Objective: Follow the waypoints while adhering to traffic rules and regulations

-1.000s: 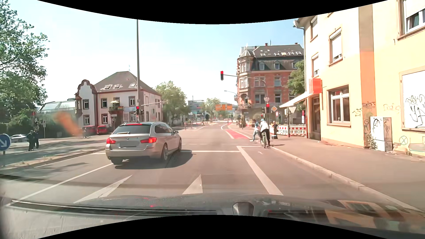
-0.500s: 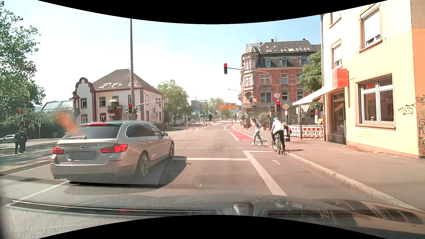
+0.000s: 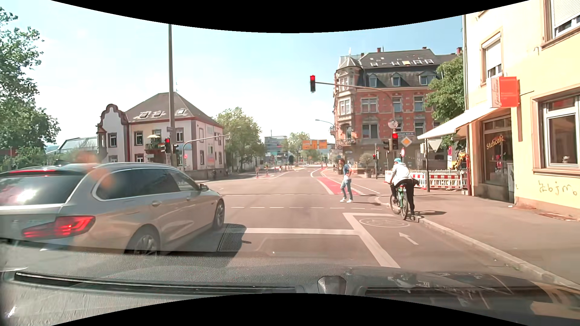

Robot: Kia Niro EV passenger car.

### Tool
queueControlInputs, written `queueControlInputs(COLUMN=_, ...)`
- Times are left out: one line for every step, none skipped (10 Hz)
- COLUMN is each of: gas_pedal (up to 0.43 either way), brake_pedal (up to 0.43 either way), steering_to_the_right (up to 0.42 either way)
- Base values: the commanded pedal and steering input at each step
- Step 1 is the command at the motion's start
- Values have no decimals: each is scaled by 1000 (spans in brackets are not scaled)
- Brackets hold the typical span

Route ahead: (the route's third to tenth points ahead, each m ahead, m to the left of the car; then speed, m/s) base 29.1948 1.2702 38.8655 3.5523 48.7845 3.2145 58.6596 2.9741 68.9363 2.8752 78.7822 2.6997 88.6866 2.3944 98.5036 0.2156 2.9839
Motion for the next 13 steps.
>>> queueControlInputs(gas_pedal=0, brake_pedal=262, steering_to_the_right=-32)
queueControlInputs(gas_pedal=0, brake_pedal=262, steering_to_the_right=-28)
queueControlInputs(gas_pedal=0, brake_pedal=262, steering_to_the_right=-22)
queueControlInputs(gas_pedal=0, brake_pedal=262, steering_to_the_right=-17)
queueControlInputs(gas_pedal=0, brake_pedal=262, steering_to_the_right=-14)
queueControlInputs(gas_pedal=0, brake_pedal=256, steering_to_the_right=-12)
queueControlInputs(gas_pedal=0, brake_pedal=256, steering_to_the_right=-11)
queueControlInputs(gas_pedal=0, brake_pedal=250, steering_to_the_right=-11)
queueControlInputs(gas_pedal=0, brake_pedal=250, steering_to_the_right=-11)
queueControlInputs(gas_pedal=0, brake_pedal=250, steering_to_the_right=-10)
queueControlInputs(gas_pedal=0, brake_pedal=250, steering_to_the_right=-8)
queueControlInputs(gas_pedal=0, brake_pedal=256, steering_to_the_right=-1)
queueControlInputs(gas_pedal=0, brake_pedal=256, steering_to_the_right=4)
